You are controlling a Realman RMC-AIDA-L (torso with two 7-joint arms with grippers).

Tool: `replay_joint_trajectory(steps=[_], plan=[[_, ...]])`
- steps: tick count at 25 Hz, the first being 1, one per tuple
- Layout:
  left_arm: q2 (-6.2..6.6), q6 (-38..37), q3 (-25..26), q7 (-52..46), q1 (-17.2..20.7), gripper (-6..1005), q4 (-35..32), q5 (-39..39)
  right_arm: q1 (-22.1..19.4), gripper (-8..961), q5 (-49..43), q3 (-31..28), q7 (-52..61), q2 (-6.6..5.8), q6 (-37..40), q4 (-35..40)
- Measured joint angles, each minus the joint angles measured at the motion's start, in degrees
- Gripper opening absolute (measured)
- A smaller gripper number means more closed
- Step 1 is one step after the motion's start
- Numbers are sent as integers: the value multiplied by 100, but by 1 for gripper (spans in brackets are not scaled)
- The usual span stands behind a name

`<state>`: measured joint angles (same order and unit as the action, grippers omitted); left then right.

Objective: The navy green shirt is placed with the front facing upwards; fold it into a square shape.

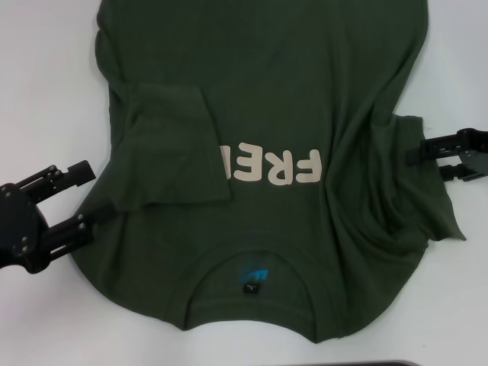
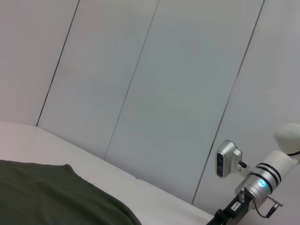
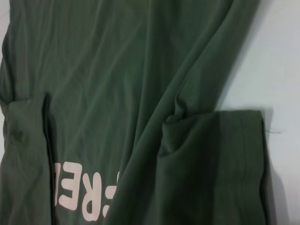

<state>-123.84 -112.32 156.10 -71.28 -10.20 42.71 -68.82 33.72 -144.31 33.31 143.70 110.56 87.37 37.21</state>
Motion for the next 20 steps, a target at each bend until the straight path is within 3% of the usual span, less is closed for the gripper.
replay_joint_trajectory(steps=[20], plan=[[0,0,8,8,-19,691,-9,0,142,916,13,0,-50,56,-39,-94]])
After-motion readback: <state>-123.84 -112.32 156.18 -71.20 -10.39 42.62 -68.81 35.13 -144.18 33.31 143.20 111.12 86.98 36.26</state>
